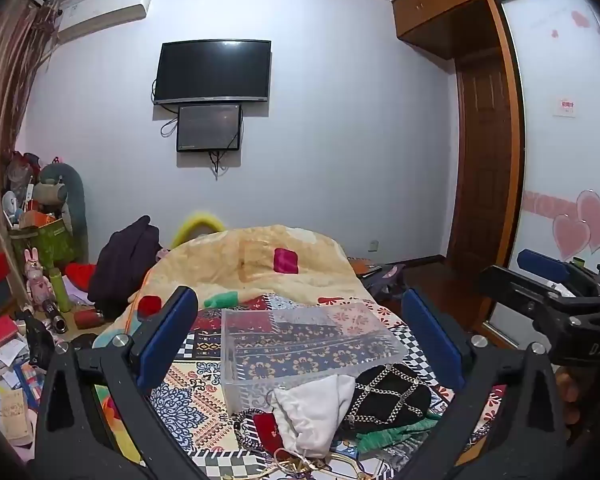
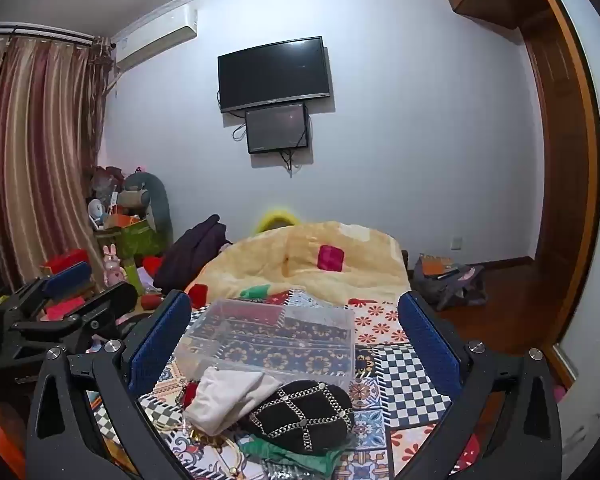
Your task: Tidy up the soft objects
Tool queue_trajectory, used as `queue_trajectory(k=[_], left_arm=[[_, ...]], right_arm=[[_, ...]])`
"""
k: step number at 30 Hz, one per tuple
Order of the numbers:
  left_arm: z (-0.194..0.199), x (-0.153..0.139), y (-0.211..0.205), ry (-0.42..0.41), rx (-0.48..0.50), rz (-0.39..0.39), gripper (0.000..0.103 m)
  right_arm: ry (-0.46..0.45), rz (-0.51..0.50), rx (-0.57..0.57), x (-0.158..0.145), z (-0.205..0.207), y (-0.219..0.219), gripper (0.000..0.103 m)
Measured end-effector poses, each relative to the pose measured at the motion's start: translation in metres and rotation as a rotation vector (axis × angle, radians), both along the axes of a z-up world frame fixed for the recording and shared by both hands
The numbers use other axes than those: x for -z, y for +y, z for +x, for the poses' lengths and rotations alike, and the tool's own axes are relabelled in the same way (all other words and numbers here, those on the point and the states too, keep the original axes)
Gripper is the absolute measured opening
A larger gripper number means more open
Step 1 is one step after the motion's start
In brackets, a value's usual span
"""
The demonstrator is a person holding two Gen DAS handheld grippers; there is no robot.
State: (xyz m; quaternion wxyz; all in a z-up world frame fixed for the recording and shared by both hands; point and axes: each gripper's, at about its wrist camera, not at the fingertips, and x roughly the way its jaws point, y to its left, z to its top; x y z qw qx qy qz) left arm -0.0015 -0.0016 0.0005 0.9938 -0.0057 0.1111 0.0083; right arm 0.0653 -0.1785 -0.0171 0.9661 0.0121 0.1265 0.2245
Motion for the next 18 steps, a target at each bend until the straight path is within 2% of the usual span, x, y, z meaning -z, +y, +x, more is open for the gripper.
queue_trajectory(k=[3,7,18], left_arm=[[-0.0017,0.0042,-0.0061,-0.001,-0.001,0.015,0.103],[0.0062,0.0079,0.002,0.017,0.007,-0.019,0.103],[0.0021,0.0014,0.0013,0.01,0.019,-0.021,0.103]], right_arm=[[0.007,-0.005,-0.005,0.0004,0.001,0.0006,0.103],[0.001,0.0,-0.004,0.0007,0.0,0.0004,0.103],[-0.019,0.002,-0.017,-0.0031,-0.0058,0.005,0.103]])
